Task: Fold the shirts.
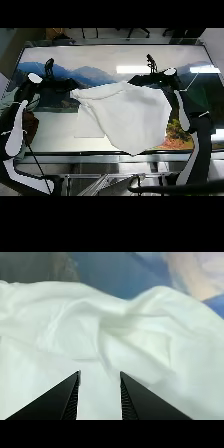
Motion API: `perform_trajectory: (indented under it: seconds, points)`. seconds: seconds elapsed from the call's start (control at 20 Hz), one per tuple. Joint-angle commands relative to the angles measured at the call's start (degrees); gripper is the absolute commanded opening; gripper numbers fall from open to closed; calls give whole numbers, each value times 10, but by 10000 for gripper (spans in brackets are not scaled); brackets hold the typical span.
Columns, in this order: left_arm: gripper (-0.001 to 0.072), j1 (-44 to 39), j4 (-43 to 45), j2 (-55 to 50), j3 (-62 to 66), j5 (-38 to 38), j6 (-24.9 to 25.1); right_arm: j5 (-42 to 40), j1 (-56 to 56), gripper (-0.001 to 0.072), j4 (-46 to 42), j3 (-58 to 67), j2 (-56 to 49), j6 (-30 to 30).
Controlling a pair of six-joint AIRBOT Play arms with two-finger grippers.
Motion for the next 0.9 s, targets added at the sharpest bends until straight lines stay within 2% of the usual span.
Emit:
perform_trajectory:
  seconds: [0.0, 0.2, 0.3, 0.4, 0.55, 0.75, 0.8, 0.85]
  points:
    - [678, 44, -48, -19, 23, -49, 18, 60, -23, 302, -1, 0, 23, 35]
    - [651, 92, -47, -18, 73, -240, 25, 184, -101, 302, -38, -1, 102, 110]
    - [650, 94, -47, -10, 26, -282, 33, 227, -131, 301, -61, -19, 132, 149]
    - [650, 81, -47, 3, -59, -261, 59, 243, -154, 300, -80, -75, 168, 172]
    - [651, 58, -49, 4, -163, -183, 84, 243, -184, 297, -123, -184, 232, 190]
    - [650, 20, -49, 4, -212, -78, 99, 229, -232, 305, -249, -342, 338, 233]
    - [651, 10, -49, 4, -214, -58, 99, 218, -243, 375, -284, -385, 368, 250]
    - [650, 0, -49, 4, -215, -40, 99, 207, -251, 513, -311, -423, 394, 266]
